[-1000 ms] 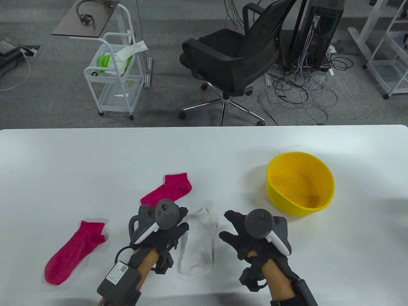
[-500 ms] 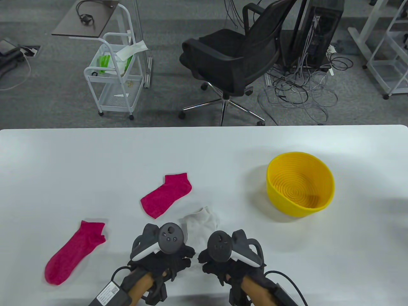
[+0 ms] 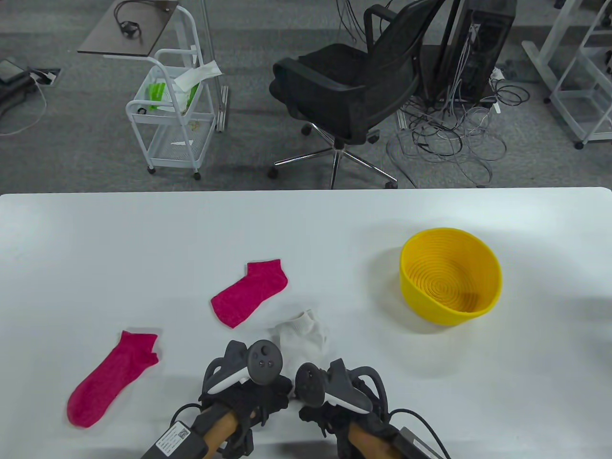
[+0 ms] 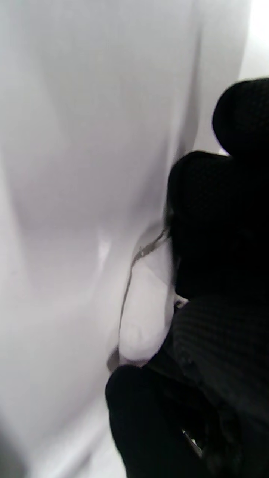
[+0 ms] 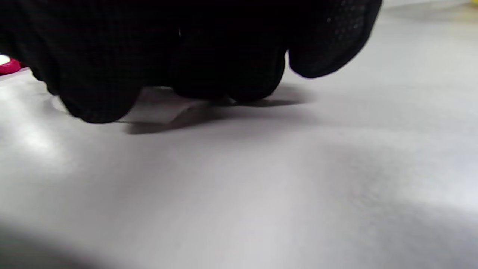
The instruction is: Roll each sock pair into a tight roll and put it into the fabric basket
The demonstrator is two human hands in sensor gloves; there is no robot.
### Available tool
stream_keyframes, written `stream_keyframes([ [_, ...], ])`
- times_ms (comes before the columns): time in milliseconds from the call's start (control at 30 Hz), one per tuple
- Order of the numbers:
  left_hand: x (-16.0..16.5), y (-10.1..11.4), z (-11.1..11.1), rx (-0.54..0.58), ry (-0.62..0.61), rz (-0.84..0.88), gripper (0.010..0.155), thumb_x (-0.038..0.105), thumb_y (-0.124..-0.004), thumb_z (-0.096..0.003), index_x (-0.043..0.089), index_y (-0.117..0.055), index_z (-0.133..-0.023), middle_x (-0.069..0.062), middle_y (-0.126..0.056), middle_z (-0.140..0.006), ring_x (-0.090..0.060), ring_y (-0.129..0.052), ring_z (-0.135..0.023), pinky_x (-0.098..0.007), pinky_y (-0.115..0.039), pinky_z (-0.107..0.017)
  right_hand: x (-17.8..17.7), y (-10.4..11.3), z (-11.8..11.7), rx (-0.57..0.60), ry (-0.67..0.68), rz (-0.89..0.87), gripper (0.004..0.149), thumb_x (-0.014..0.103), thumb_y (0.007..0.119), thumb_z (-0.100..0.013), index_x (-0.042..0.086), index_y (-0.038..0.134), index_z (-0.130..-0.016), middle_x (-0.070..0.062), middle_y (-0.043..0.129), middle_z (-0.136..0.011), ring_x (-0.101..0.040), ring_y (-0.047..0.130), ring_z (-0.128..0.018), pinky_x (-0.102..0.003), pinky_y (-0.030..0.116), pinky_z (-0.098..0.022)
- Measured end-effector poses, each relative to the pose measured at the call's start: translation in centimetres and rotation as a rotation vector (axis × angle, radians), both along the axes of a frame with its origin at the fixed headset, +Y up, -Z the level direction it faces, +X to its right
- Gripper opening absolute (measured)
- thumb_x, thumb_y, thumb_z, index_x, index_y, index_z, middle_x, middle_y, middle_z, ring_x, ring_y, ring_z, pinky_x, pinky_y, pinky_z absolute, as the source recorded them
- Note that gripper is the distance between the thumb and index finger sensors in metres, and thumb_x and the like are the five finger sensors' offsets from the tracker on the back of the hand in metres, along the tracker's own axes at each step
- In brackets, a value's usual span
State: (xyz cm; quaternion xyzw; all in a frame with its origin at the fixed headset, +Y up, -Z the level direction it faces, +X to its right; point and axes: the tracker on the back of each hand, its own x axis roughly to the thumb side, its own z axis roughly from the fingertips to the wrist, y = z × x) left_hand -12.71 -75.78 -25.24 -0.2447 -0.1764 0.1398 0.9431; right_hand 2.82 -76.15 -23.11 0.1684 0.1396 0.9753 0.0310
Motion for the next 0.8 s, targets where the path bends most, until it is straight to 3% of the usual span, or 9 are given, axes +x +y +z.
stream_keyframes([
  [133, 0.0, 0.0, 0.0, -0.004, -0.006, 0.004, 0.053, 0.048, -0.088, -0.0340, 0.029, -0.088, -0.083, -0.001, -0.091, -0.081, -0.023, -0.095, -0.061, -0.045, -0.075, -0.051, 0.3, -0.1, -0.5, -0.002, -0.059, -0.054, 0.041, 0.046, 0.091, -0.036, 0.039, 0.088, -0.076, 0.010, 0.094, -0.076, -0.016, 0.097, -0.068, -0.046, 0.082, -0.052],
  [400, 0.2, -0.1, -0.1, 0.047, 0.019, -0.003, 0.044, 0.044, -0.088, -0.0354, 0.031, -0.091, -0.077, 0.000, -0.094, -0.075, -0.021, -0.097, -0.055, -0.044, -0.077, -0.047, 0.5, -0.1, -1.1, -0.040, -0.122, -0.092, 0.041, 0.046, 0.089, -0.038, 0.036, 0.088, -0.077, 0.009, 0.096, -0.074, -0.015, 0.097, -0.065, -0.046, 0.082, -0.052],
  [467, 0.3, -0.1, -0.1, 0.051, 0.019, -0.009, 0.042, 0.043, -0.088, -0.0355, 0.031, -0.091, -0.076, 0.000, -0.094, -0.074, -0.021, -0.098, -0.054, -0.044, -0.078, -0.047, 0.9, 0.3, -1.2, -0.063, -0.113, -0.111, 0.042, 0.046, 0.088, -0.038, 0.036, 0.087, -0.079, 0.007, 0.096, -0.077, -0.016, 0.099, -0.067, -0.046, 0.082, -0.052],
  [633, 0.3, -0.1, -0.2, 0.054, 0.027, -0.002, 0.041, 0.043, -0.087, -0.0358, 0.032, -0.092, -0.075, 0.000, -0.095, -0.072, -0.021, -0.098, -0.052, -0.044, -0.078, -0.046, 1.5, 2.7, -0.5, 0.035, -0.035, -0.161, 0.039, 0.044, 0.092, -0.036, 0.036, 0.091, -0.075, 0.008, 0.099, -0.074, -0.016, 0.100, -0.066, -0.047, 0.083, -0.052],
  [800, 0.3, -0.1, -0.3, 0.052, 0.034, 0.002, 0.041, 0.044, -0.087, -0.0355, 0.032, -0.092, -0.075, 0.000, -0.095, -0.070, -0.021, -0.098, -0.051, -0.044, -0.078, -0.046, 0.1, 1.4, 0.0, 0.011, 0.023, -0.033, 0.042, 0.046, 0.093, -0.035, 0.038, 0.090, -0.076, 0.010, 0.098, -0.078, -0.016, 0.099, -0.070, -0.048, 0.081, -0.054],
])
